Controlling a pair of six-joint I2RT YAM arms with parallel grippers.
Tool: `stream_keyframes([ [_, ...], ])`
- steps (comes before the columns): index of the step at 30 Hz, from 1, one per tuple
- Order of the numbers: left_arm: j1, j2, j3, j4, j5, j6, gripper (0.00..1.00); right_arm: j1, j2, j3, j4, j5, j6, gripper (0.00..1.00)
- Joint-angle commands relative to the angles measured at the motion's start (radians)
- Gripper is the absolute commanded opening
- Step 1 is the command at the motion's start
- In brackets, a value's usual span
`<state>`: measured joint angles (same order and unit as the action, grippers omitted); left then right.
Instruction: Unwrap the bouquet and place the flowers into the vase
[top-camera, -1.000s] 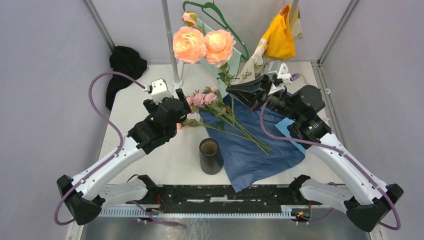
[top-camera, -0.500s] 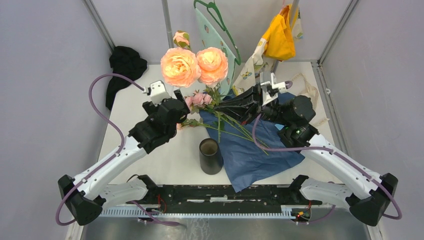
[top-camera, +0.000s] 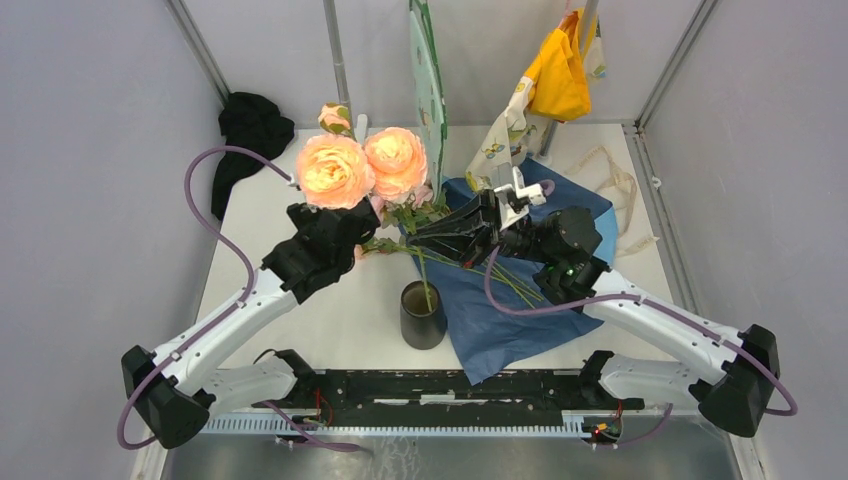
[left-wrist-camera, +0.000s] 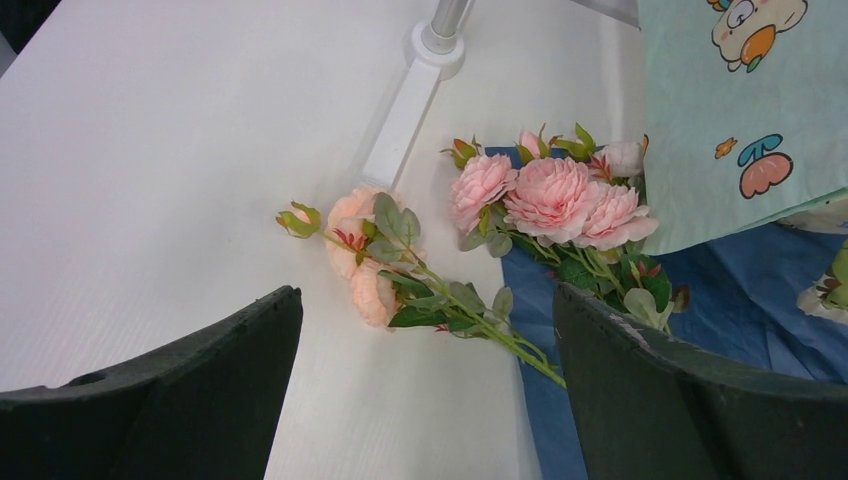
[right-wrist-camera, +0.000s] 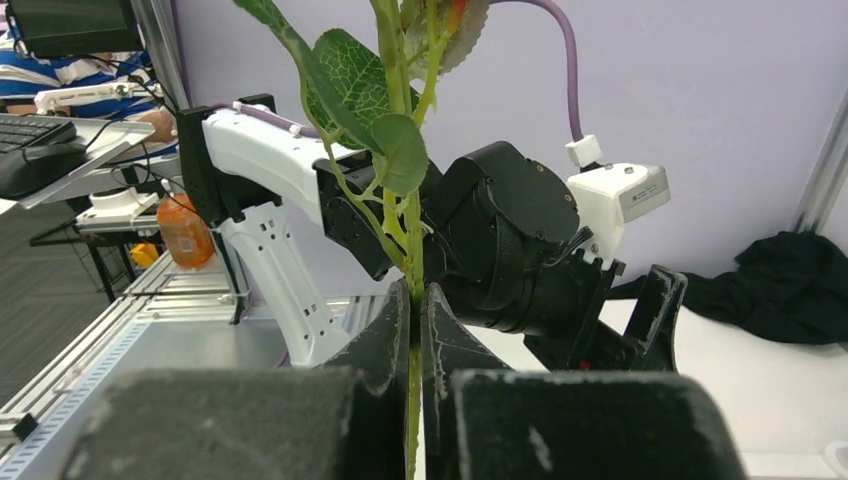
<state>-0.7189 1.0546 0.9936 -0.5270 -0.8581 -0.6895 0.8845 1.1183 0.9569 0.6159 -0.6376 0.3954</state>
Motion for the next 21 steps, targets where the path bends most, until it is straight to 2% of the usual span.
stream_keyframes([
  [1, 0.009, 0.011, 0.003, 0.038, -0.004, -0.047, 1.0, 0.012, 0.023, -0.09, 0.054, -0.014, 0.006, 0.0],
  [5, 0.015, 0.02, -0.002, 0.044, 0.003, -0.047, 1.0, 0.015, 0.049, -0.159, 0.127, -0.003, 0.031, 0.0],
  [8, 0.019, 0.033, -0.002, 0.05, 0.009, -0.047, 1.0, 0.018, 0.076, -0.149, 0.156, 0.007, 0.031, 0.0],
  [12, 0.023, 0.044, -0.001, 0.047, 0.014, -0.046, 1.0, 0.018, 0.121, -0.079, 0.078, 0.027, -0.037, 0.0],
  [17, 0.029, 0.032, -0.009, 0.045, -0.003, -0.044, 1.0, 0.017, 0.12, -0.135, 0.086, 0.057, -0.065, 0.0],
  [21, 0.032, 0.034, -0.002, 0.051, -0.008, -0.033, 1.0, 0.016, 0.127, -0.078, -0.022, 0.11, -0.178, 0.0],
])
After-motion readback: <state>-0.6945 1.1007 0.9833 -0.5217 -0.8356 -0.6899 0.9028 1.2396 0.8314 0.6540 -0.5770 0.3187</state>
